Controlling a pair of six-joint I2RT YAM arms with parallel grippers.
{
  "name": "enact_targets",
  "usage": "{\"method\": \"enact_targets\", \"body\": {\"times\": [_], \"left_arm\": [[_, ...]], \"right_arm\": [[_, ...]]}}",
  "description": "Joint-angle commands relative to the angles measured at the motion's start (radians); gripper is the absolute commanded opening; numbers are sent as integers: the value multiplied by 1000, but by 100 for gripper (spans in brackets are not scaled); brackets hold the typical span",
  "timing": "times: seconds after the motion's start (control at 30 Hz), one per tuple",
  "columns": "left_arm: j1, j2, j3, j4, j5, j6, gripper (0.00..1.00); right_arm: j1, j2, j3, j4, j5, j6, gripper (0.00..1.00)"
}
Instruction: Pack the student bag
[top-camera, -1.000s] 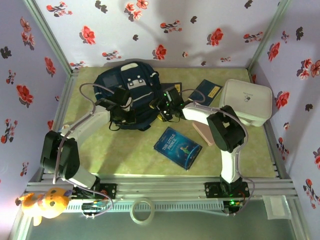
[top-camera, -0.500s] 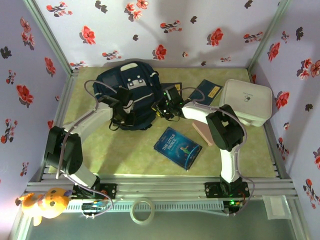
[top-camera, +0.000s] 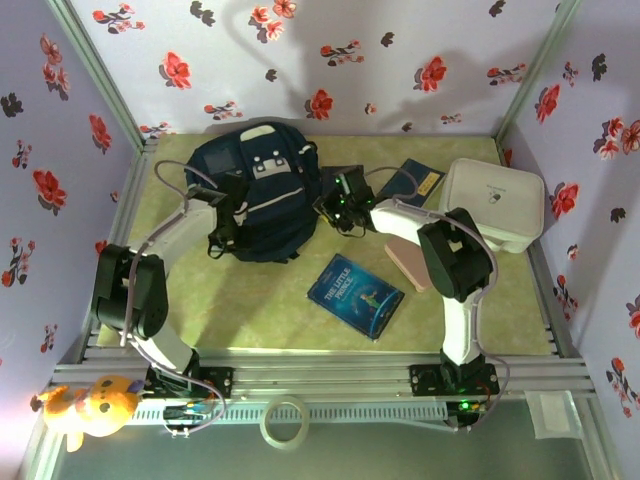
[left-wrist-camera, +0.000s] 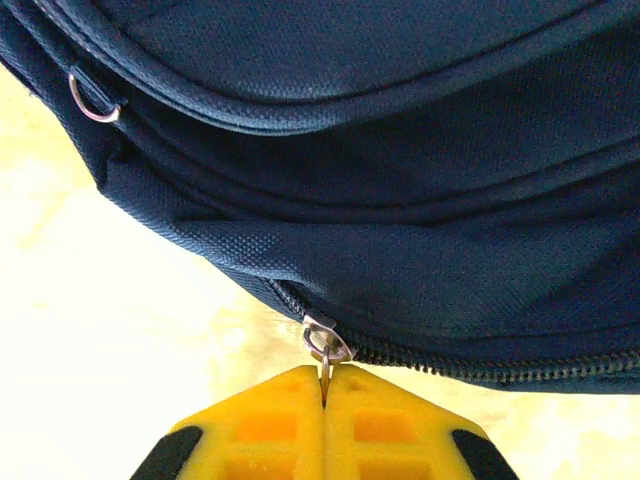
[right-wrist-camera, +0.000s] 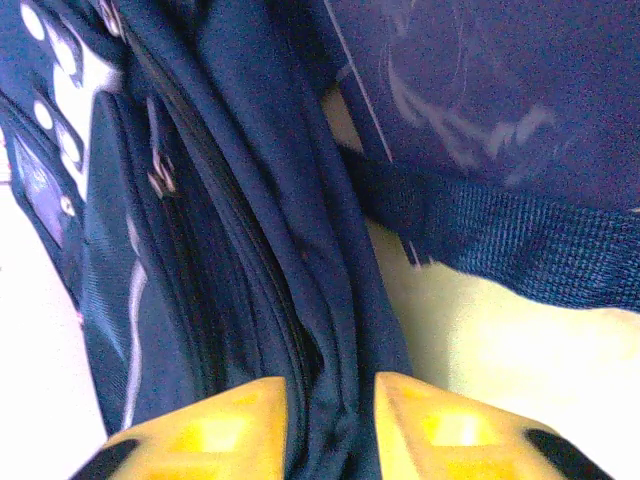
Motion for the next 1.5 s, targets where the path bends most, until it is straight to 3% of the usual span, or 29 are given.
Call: {"method": "enact_targets", "body": {"times": [0.0, 0.13, 0.27, 0.43, 0.67, 0.83, 1.03, 1.27, 1.47], "left_arm": [[-13, -12, 26, -1, 33, 39, 0], [-36, -24, 56, 5, 113, 49, 0], [-68, -33, 93, -2, 153, 66, 0], [-86, -50, 130, -3, 214, 68, 0], [-106, -62, 140, 35, 242, 50, 0], [-120, -54, 144, 43, 248, 43, 0], [-120, -65, 140, 53, 248, 47, 0], [-105, -96, 86, 32, 200, 104, 0], [-67, -119, 5, 16, 3, 144, 0]], "right_arm": [[-17, -61, -6, 82, 0, -15, 38], [-18, -141, -58, 41, 9, -3, 58], [-17, -210, -126, -13, 4, 40, 69], [5, -248, -183, -71, 3, 102, 74], [44, -188, -172, -71, -54, 159, 84], [55, -142, -151, -13, -89, 187, 84], [61, -96, -127, 64, -102, 209, 72], [50, -125, -102, 63, -11, 141, 27], [38, -176, -94, -7, 75, 78, 18]]}}
